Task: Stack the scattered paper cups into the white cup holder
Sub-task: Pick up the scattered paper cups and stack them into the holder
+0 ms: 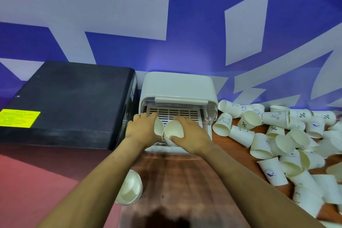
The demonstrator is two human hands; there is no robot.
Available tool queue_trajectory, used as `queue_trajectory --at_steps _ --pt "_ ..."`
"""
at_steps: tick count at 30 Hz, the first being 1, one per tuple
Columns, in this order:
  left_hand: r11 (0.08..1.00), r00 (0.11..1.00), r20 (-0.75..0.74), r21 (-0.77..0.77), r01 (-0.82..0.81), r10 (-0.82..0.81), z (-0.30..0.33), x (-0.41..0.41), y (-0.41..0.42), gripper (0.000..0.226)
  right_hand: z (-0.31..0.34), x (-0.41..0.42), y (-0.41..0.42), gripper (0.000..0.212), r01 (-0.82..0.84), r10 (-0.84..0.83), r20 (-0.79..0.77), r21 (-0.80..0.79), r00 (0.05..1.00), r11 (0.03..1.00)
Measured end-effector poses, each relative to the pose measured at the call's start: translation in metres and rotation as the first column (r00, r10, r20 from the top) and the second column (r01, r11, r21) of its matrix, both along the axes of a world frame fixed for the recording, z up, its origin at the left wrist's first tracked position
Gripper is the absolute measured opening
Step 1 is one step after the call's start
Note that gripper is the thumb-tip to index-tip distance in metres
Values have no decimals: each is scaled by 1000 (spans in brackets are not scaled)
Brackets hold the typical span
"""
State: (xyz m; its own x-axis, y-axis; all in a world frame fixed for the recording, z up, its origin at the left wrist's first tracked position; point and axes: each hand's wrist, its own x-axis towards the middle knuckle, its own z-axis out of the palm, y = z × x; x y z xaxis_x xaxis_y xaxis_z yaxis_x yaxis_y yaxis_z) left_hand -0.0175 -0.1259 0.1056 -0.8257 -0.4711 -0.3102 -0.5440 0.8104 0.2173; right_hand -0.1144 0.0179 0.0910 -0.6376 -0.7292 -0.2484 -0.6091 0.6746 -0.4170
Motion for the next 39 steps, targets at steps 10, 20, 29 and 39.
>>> queue_trajectory --at_steps 10,20,29,39 --pt "1000 997 -72 10 28 -27 11 3 9 64 7 -7 17 63 34 -31 56 -58 998 998" --pt "985 933 -335 56 161 -133 44 -12 65 40 26 -10 74 58 147 -141 52 -149 989 978" --pt "981 940 -292 17 191 -178 38 -52 124 43 22 -45 134 55 163 -149 94 -172 984 972" --pt "983 964 -235 102 155 -127 8 -133 225 52 -1 -144 244 57 181 -175 93 -55 980 982"
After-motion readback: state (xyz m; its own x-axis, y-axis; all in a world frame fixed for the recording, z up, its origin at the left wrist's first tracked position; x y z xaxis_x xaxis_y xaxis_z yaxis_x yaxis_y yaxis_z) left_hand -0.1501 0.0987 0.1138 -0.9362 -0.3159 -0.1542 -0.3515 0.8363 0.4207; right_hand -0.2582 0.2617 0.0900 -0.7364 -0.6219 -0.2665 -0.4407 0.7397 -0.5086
